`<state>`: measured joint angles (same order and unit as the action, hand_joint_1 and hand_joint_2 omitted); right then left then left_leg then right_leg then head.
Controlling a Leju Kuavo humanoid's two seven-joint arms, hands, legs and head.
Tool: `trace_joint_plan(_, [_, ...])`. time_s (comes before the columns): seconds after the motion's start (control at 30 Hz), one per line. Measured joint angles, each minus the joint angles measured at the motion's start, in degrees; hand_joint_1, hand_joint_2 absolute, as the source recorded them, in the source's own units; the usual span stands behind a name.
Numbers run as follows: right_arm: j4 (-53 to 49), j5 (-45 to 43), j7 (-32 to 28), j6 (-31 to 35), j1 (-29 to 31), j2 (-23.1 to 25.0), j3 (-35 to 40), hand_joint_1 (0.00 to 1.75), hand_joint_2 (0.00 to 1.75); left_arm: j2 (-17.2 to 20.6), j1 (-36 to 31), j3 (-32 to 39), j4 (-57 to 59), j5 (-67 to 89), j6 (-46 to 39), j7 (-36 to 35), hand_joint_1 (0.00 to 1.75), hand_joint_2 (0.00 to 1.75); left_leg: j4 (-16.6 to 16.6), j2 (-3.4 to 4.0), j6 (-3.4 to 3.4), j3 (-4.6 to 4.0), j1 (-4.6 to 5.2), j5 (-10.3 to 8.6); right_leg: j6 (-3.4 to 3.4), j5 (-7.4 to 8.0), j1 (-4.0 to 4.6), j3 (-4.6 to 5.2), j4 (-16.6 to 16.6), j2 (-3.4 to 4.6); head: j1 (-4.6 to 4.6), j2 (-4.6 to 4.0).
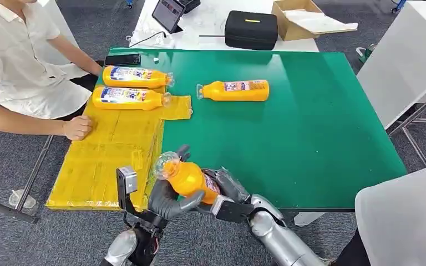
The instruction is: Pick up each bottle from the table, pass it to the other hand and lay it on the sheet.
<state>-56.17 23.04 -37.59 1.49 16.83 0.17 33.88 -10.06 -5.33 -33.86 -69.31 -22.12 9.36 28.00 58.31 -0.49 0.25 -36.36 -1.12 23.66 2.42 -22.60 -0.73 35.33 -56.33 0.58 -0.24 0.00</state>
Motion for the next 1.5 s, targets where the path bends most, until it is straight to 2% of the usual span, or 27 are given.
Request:
trace_joint_plan(0.07, [0.0,0.52,-0.09,0.02,-0.25,-0.06,-0.68,1.75,1.75,0.09,0.22,0.18,0.09,0.7,0.48,-0.07,0.0,1.75,0.0,0.0,0.0,0.0,0.0,0.0,0.0,0.0,0.0,0.0,0.0,0.0,0.02,0.0])
trace_joint_plan(0.1, [0.0,0.74,-0.13,0.0,-0.34,-0.06,-0.92,1.75,1.75,0.09,0.26,0.26,0.13,1.07,0.48,-0.11,0.1,1.75,0.0,0.0,0.0,0.0,0.0,0.0,0.0,0.0,0.0,0.0,0.0,0.0,-0.02,0.0])
trace_joint_plan(0.17, [0.0,1.14,-0.22,-0.35,-0.5,-0.02,-1.09,1.68,1.75,0.09,0.22,0.26,0.28,1.84,0.48,-0.28,0.7,1.75,0.0,0.0,0.0,0.0,0.0,0.0,0.0,0.0,0.0,0.0,0.0,-0.01,0.0,0.0])
trace_joint_plan(0.2, [0.0,1.31,-0.31,-0.53,-0.56,0.02,-1.09,1.68,1.75,0.07,0.15,0.26,0.5,2.12,0.63,-0.42,0.7,1.75,0.0,0.0,0.0,0.0,0.0,0.0,0.0,0.0,0.0,0.0,0.0,-0.01,0.0,0.0])
trace_joint_plan(0.23, [0.0,1.4,-0.33,-0.7,-0.62,0.15,-1.11,1.68,1.75,0.04,0.04,0.26,0.72,2.21,0.87,-0.5,1.24,1.75,0.0,0.0,0.0,0.0,0.0,-0.01,0.0,0.0,0.0,0.0,0.0,0.0,0.0,0.0])
trace_joint_plan(0.27, [0.0,1.44,-0.35,-0.77,-0.64,0.15,-1.11,1.64,1.75,0.04,-0.09,0.26,1.03,2.3,1.03,-0.57,1.57,1.75,0.0,0.0,0.0,0.0,0.0,-0.01,0.0,0.0,0.0,0.0,0.0,0.0,0.0,0.0])
trace_joint_plan(0.33, [0.0,1.46,-0.37,-0.94,-0.66,0.29,-1.11,1.61,1.75,0.05,-0.36,0.26,1.68,2.88,1.02,-0.57,1.75,1.75,0.0,0.0,0.0,0.0,0.0,-0.01,0.0,0.0,0.0,-0.01,0.0,0.0,0.0,0.0])
trace_joint_plan(0.53, [-0.37,1.46,-0.35,-1.07,-0.71,0.31,-1.14,1.54,1.75,-0.26,-1.13,0.24,3.04,2.82,0.74,-0.46,1.75,1.75,0.0,0.0,0.0,-0.02,0.0,-0.01,0.0,0.0,0.0,0.0,0.0,-0.01,0.02,0.0])
trace_joint_plan(0.57, [-0.48,1.46,-0.35,-1.07,-0.72,0.29,-1.14,1.48,1.75,-0.33,-1.24,0.26,3.12,2.75,0.65,-0.46,1.75,1.75,0.0,-0.01,0.0,-0.02,0.0,-0.01,0.0,0.0,0.0,0.0,0.0,-0.01,0.0,0.0])
trace_joint_plan(0.77, [-1.66,1.35,0.07,-1.09,-0.91,0.31,-1.16,1.48,1.75,-0.83,-1.98,0.37,3.65,0.85,0.46,-0.74,1.75,1.75,0.0,-0.01,0.0,-0.03,0.0,-0.01,0.0,0.0,0.0,-0.01,0.0,-0.01,0.0,0.0])
trace_joint_plan(0.8, [-1.73,1.33,0.07,-1.09,-0.92,0.31,-1.16,1.41,1.75,-0.85,-2.01,0.37,3.67,0.74,0.46,-0.74,1.75,1.75,0.0,-0.01,0.0,-0.03,0.0,-0.01,0.0,0.0,0.0,0.0,0.0,-0.01,0.0,0.0])
trace_joint_plan(0.83, [-1.77,1.33,0.13,-1.11,-0.94,0.28,-1.18,1.22,1.75,-0.9,-2.02,0.37,3.74,0.61,0.46,-0.76,1.75,1.75,0.0,-0.01,0.0,-0.03,0.0,-0.01,0.0,0.0,0.0,0.0,0.0,-0.01,-0.02,0.0])
trace_joint_plan(0.87, [-1.84,1.33,0.2,-1.11,-0.97,0.28,-1.18,0.54,1.75,-0.94,-2.06,0.37,3.83,0.59,0.48,-0.76,1.75,1.75,0.0,-0.01,0.0,-0.03,0.0,-0.01,0.0,0.0,0.0,-0.01,-0.01,-0.01,0.0,0.0])
trace_joint_plan(0.9, [-1.92,1.33,0.24,-1.11,-1.01,0.28,-1.18,0.1,1.75,-0.94,-2.08,0.37,3.89,0.48,0.5,-0.79,1.75,1.75,0.0,-0.01,0.0,-0.03,0.0,-0.01,0.0,0.0,0.0,-0.01,-0.01,-0.01,0.0,0.0])
trace_joint_plan(1.17, [-2.71,0.33,0.68,-1.09,-1.58,0.28,-1.31,0.1,1.75,-1.09,-2.07,0.35,3.89,-1.31,0.74,-1.29,1.75,1.75,0.0,-0.01,0.0,-0.03,0.0,-0.01,0.0,0.0,0.0,0.0,-0.01,-0.01,-0.02,0.0])
trace_joint_plan(1.2, [-2.71,0.33,0.68,-1.09,-1.58,0.28,-1.31,0.0,1.75,-1.13,-2.08,0.35,3.89,-1.31,0.76,-1.29,1.75,1.75,0.0,-0.01,0.0,-0.04,0.0,-0.01,0.0,0.0,0.0,0.0,-0.01,-0.02,0.02,0.0])
trace_joint_plan(1.5, [-4.57,-0.31,2.21,1.27,-2.75,0.48,-1.48,0.0,1.75,-1.64,-1.62,0.57,2.95,-4.64,-2.74,-1.22,1.75,1.75,0.0,-0.02,0.0,-0.04,0.0,-0.01,0.0,0.0,0.0,0.0,-0.01,-0.03,-0.02,0.02])
